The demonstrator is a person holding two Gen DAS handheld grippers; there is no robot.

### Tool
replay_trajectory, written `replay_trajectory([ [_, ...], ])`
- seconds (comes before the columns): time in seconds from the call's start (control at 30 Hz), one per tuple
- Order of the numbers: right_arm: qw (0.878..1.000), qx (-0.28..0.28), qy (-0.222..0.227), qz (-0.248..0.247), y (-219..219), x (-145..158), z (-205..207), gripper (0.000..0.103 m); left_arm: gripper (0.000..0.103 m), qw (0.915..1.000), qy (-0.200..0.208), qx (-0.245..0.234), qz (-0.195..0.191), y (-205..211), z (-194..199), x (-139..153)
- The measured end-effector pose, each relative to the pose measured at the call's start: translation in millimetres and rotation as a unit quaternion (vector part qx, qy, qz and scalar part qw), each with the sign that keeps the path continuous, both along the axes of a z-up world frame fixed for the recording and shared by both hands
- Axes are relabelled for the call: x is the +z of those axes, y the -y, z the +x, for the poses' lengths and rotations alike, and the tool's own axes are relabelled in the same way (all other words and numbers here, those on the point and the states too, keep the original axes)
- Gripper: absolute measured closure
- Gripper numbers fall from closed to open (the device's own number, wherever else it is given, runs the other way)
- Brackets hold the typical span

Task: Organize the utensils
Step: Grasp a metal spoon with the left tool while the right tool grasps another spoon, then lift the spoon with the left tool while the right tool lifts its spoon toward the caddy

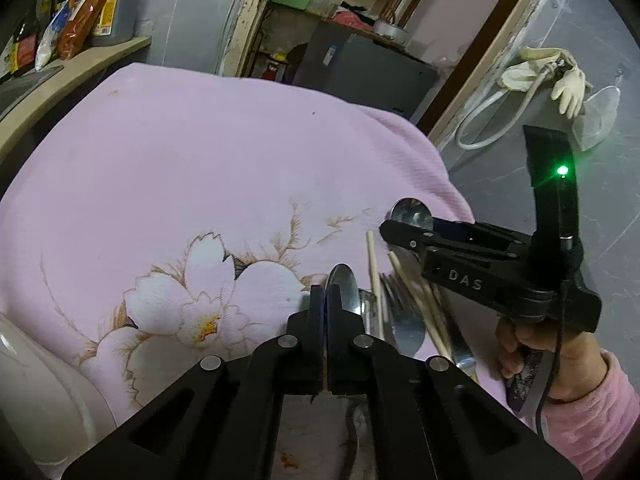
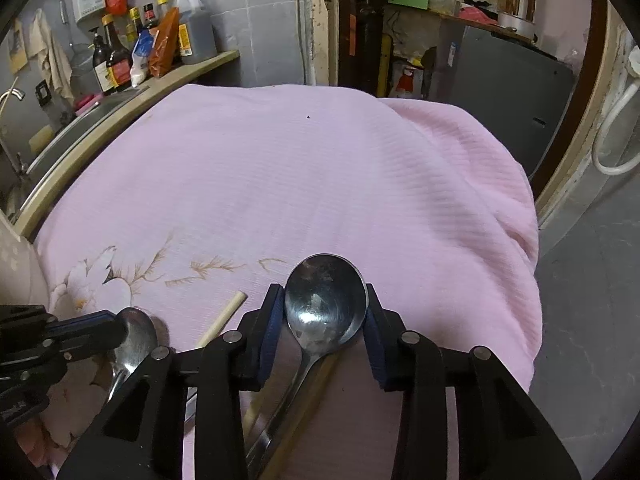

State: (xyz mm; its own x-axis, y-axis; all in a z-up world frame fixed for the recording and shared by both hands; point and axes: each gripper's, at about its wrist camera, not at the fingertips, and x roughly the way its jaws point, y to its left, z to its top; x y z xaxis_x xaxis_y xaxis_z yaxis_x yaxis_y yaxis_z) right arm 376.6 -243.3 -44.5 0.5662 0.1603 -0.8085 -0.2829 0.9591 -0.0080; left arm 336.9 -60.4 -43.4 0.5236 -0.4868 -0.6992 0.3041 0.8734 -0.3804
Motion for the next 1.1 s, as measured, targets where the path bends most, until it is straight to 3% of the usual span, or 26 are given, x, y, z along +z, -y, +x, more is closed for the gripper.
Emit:
replay_trajectory([
  [0.2,0.999,-0.008,0.044,0.012,7,14,-14,0.079,0.103,0.9993,0.035,-0.008,0.004,5,-10,10],
  [0.23,0.999,-0.008,0.05,0.016,9,16,-16,0.084,0.103,0.9989,0.045,-0.009,0.006,6,-14,13],
  [0.27,0.998,-0.011,0.052,0.02,11,17,-17,0.098,0.103,0.9984,0.055,-0.009,0.009,8,-16,15],
  [0.5,0.998,-0.007,0.059,0.035,8,19,-23,0.098,0.103,0.9955,0.092,-0.011,0.017,18,-32,22],
  [0.67,0.99,-0.016,0.134,0.041,8,39,-55,0.098,0.103,0.9916,0.129,-0.001,0.011,12,-46,32],
  [0.77,0.976,-0.026,0.213,0.031,6,53,-87,0.098,0.103,0.9833,0.18,0.013,0.02,13,-65,44],
  [0.9,0.941,-0.044,0.336,0.008,-8,70,-141,0.098,0.103,0.9651,0.258,0.038,0.026,13,-95,62],
  [1.1,0.895,-0.055,0.442,0.005,-30,100,-187,0.098,0.103,0.9428,0.325,0.074,0.006,-6,-125,90],
])
